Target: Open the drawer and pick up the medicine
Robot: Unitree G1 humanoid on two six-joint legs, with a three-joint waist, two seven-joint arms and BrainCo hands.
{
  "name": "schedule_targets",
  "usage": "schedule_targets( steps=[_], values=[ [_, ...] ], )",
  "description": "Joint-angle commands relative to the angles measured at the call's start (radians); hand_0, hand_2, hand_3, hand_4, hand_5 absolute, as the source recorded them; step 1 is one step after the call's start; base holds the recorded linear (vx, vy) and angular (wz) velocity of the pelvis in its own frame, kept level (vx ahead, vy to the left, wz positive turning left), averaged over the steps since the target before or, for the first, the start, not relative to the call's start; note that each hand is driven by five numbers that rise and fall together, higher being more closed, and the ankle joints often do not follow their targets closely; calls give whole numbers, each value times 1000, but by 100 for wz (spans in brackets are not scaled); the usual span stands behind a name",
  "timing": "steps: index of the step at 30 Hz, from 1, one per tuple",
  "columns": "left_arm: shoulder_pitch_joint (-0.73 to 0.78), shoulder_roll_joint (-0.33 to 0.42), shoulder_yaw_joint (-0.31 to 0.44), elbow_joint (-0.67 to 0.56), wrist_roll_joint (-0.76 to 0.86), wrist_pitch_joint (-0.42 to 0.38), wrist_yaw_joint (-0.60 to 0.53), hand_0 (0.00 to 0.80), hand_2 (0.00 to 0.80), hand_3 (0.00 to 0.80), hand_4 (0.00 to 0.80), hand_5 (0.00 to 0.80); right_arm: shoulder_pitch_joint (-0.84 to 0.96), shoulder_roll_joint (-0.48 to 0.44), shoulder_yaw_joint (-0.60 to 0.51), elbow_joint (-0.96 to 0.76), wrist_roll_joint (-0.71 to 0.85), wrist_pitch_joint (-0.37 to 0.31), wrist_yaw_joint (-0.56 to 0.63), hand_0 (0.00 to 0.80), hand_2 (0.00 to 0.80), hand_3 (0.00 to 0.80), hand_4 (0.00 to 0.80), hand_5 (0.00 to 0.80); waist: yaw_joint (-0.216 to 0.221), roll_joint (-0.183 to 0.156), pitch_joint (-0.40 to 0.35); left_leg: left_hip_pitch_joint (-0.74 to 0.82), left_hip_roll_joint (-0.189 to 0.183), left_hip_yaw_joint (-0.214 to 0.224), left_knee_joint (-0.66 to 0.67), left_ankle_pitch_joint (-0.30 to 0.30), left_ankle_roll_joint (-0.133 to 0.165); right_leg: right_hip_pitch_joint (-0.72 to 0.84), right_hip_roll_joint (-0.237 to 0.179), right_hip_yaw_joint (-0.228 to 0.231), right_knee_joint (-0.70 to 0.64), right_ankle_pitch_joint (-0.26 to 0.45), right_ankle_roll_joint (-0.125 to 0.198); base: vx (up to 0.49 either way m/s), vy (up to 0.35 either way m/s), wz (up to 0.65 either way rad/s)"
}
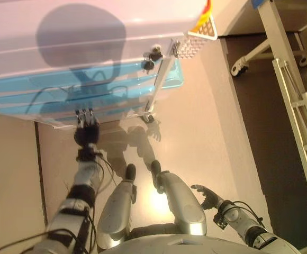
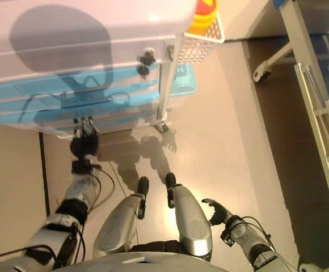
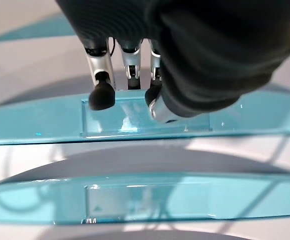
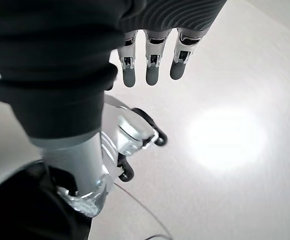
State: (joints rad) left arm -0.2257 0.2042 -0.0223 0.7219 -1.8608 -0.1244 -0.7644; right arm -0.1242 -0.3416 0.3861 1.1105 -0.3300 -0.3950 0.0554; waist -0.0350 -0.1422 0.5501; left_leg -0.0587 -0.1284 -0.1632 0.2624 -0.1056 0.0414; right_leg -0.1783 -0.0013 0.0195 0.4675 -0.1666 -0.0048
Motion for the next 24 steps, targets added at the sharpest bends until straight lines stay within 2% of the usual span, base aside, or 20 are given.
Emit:
schedule_targets(
  steps=[1, 7, 10, 15, 21, 24],
  values=[
    [67, -9, 117, -198, 137, 132, -473, 800, 800, 800, 800, 800, 27, -59, -115, -31, 9, -28, 22, 0, 0, 0, 0, 0, 85, 124, -179, -120, 7, 6, 83, -32, 0, 6, 6, -57, -111, 23, -25, -83, -84, 49],
    [240, -20, 180, 97, 239, 321, -589, 800, 800, 800, 800, 800, 16, -92, -192, 19, -49, -77, 48, 0, 0, 0, 0, 0, 119, 142, -201, -73, 7, 4, 24, -10, -20, 65, -16, -116, -172, 22, -32, -79, -41, 60],
    [294, -26, 204, 202, 270, 356, -565, 800, 800, 800, 800, 800, 4, -101, -218, 59, -51, -98, 51, 0, 0, 0, 0, 0, 138, 150, -213, -60, 4, 3, 10, -7, -25, 85, -27, -143, -188, 15, -35, -64, -43, 30],
    [347, -45, 224, 294, 313, 355, -435, 800, 800, 800, 800, 800, -6, -101, -259, 107, -45, -122, 45, 0, 0, 0, 0, 0, 167, 159, -229, -51, -10, -8, -2, -7, -28, 104, -38, -180, -207, 6, -40, -50, -52, 33],
    [399, -51, 280, 389, 422, 305, -134, 800, 800, 800, 800, 800, 1, -96, -318, 160, -37, -157, 12, 0, 0, 0, 0, 0, 200, 168, -245, -48, -31, -20, -8, -7, -27, 128, -48, -220, -247, 11, -45, -57, -51, 38],
    [419, -38, 326, 430, 483, 303, -62, 800, 800, 800, 800, 800, 8, -106, -346, 176, -41, -164, 5, 0, 0, 0, 0, 0, 209, 175, -254, -48, -40, -25, -11, -6, -26, 138, -51, -232, -266, 14, -44, -40, 4, 25]
  ],
)
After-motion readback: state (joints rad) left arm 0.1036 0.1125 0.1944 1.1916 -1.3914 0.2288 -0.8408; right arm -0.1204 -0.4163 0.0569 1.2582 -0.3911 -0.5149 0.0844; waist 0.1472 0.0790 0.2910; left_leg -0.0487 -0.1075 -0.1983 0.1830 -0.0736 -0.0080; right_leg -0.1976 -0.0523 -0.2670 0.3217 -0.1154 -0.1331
